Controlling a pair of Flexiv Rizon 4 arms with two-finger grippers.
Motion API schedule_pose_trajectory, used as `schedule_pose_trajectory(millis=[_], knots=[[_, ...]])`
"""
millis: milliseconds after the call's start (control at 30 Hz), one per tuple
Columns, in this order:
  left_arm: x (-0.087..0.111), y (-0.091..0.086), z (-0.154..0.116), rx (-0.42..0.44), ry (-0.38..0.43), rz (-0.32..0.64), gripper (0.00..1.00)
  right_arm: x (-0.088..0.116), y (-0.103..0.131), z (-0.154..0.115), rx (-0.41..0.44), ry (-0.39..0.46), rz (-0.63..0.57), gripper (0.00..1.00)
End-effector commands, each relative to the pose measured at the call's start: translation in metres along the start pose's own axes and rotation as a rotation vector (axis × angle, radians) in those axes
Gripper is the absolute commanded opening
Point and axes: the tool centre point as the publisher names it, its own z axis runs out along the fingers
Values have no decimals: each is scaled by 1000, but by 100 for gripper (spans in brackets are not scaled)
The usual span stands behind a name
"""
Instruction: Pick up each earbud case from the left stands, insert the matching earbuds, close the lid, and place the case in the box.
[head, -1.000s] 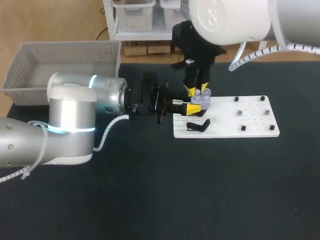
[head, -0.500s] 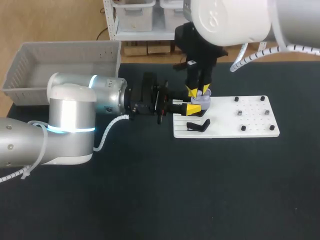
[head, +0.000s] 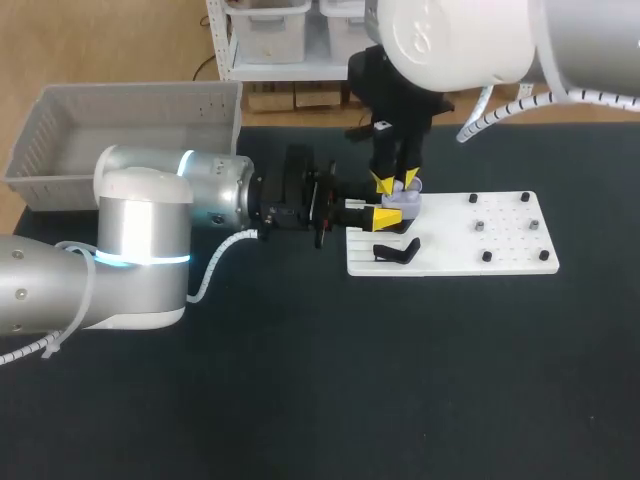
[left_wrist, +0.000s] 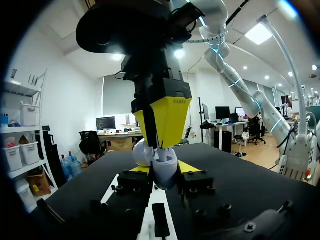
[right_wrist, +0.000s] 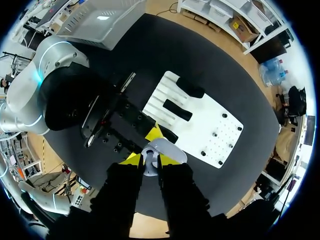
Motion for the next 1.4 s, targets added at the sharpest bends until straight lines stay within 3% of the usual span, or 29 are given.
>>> schedule_pose_trajectory(millis=[33,1167,1267,1300,1400], knots=[[-1,-1,1,-3,0,2,0,-3,-2,2,0,4,-2,0],[-1,-1,1,-3,0,2,0,-6,1,7,17,23,-9,0],[-1,-1,1,-3,0,2,0,-5,1,5,19,16,-2,47],[-1,-1,1,-3,0,2,0,-4,1,4,18,14,-1,55],[-1,-1,1,-3,0,2,0,-2,2,0,17,7,1,94]])
